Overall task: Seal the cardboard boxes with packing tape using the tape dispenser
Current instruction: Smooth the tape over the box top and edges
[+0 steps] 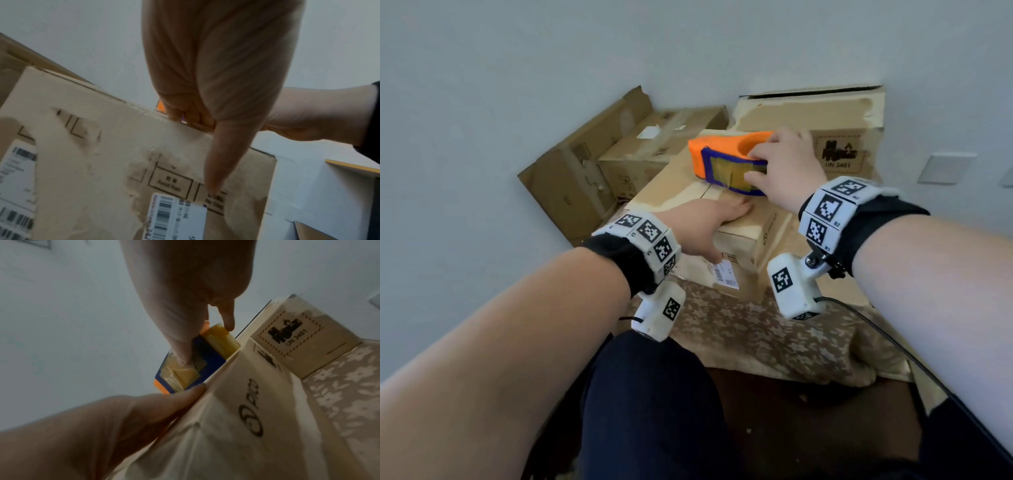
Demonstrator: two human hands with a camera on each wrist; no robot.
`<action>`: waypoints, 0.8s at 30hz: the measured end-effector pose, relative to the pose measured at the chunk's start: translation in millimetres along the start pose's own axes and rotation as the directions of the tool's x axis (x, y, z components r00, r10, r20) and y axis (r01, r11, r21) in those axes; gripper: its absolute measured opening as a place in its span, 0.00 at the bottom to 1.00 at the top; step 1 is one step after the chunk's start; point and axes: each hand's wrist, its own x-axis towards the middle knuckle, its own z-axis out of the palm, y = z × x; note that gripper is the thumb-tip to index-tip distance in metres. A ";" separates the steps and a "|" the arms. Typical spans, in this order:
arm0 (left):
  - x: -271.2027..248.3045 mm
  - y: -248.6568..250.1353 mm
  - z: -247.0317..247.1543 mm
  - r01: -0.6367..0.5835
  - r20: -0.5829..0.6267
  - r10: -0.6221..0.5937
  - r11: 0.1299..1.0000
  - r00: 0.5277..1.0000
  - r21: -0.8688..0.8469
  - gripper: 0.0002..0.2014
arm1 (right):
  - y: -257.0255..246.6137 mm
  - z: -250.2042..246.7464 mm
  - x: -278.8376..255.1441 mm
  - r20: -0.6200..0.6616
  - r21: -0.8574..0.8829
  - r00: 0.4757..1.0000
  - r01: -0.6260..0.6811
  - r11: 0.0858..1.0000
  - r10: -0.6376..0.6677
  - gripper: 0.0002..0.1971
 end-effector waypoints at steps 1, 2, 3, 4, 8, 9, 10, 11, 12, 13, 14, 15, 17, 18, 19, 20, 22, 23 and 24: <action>-0.5 -1.8 2.9 -0.011 -0.026 0.012 1.000 1.000 0.004 0.51 | -1.9 3.3 2.4 -0.009 0.028 1.000 -0.003 1.000 0.003 0.20; -0.7 -2.8 5.4 -0.023 -0.047 0.023 1.000 0.999 0.002 0.48 | -3.3 4.7 4.1 -0.011 0.064 1.000 -0.011 0.998 0.012 0.20; -0.3 -3.0 7.3 -0.032 -0.062 0.032 0.999 0.998 0.001 0.46 | -3.4 5.7 5.1 -0.011 0.098 1.000 -0.013 0.995 0.015 0.21; -0.1 -3.3 8.9 -0.031 -0.065 0.031 1.000 0.997 0.000 0.45 | -2.6 6.5 6.0 -0.004 0.121 1.000 -0.016 0.993 0.016 0.22; -0.4 -3.9 12.0 0.005 -0.059 -0.006 1.000 0.998 -0.012 0.41 | 2.3 2.5 -1.7 -0.084 0.119 0.996 0.011 0.993 -0.001 0.22; -0.7 -3.1 12.4 0.012 -0.058 -0.013 1.000 0.998 -0.016 0.40 | 2.3 -0.4 -5.9 -0.127 0.122 0.992 0.036 0.992 -0.021 0.18; -0.7 -2.1 12.5 0.016 -0.058 -0.017 1.000 0.998 -0.017 0.40 | 2.2 -3.7 -10.3 -0.147 0.143 0.988 0.068 0.987 -0.047 0.14; -0.8 -0.1 12.9 0.017 -0.061 -0.018 1.000 0.998 -0.020 0.40 | 3.0 -7.6 -15.2 -0.134 0.180 0.988 0.095 0.979 -0.071 0.11; -1.1 1.5 13.0 0.017 -0.063 -0.019 1.000 0.998 -0.024 0.41 | 3.8 -11.1 -19.8 -0.087 0.219 0.992 0.111 0.969 -0.094 0.09; -1.6 3.5 12.5 0.019 -0.065 -0.021 0.999 0.998 -0.028 0.41 | 5.1 -14.5 -25.2 -0.027 0.232 0.992 0.124 0.965 -0.121 0.07; -2.4 5.9 11.9 0.023 -0.070 -0.026 0.999 0.997 -0.033 0.41 | 6.5 -17.4 -30.4 0.042 0.213 0.988 0.138 0.967 -0.150 0.07; -2.8 7.5 11.8 0.027 -0.077 -0.030 0.999 0.997 -0.045 0.41 | 8.7 -18.5 -35.0 0.114 0.182 0.978 0.151 0.972 -0.174 0.06; -2.5 15.1 11.2 0.013 -0.111 -0.021 0.997 0.994 -0.077 0.40 | 15.2 -18.4 -44.0 0.242 0.110 0.951 0.169 0.980 -0.191 0.09; -1.2 19.3 11.0 0.006 -0.128 -0.016 0.996 0.992 -0.084 0.38 | 17.9 -17.3 -47.4 0.283 0.076 0.940 0.177 0.981 -0.192 0.13; 0.8 23.7 10.6 0.007 -0.141 -0.020 0.996 0.990 -0.087 0.37 | 20.5 -16.4 -50.1 0.303 0.040 0.934 0.187 0.982 -0.190 0.16; 3.3 27.0 10.4 0.016 -0.152 -0.028 0.996 0.988 -0.084 0.35 | 22.4 -15.9 -51.9 0.314 0.000 0.931 0.199 0.980 -0.189 0.19; 7.5 31.3 10.3 0.023 -0.172 -0.037 0.996 0.984 -0.083 0.34 | 24.9 -16.2 -54.5 0.336 -0.070 0.925 0.211 0.975 -0.176 0.25; 8.5 32.5 10.2 0.025 -0.171 -0.039 0.996 0.984 -0.086 0.34 | 25.9 -16.1 -55.0 0.350 -0.093 0.921 0.215 0.972 -0.170 0.28; 9.1 33.0 10.7 0.026 -0.167 -0.041 0.996 0.985 -0.090 0.35 | 26.8 -15.7 -55.3 0.361 -0.108 0.918 0.218 0.970 -0.166 0.31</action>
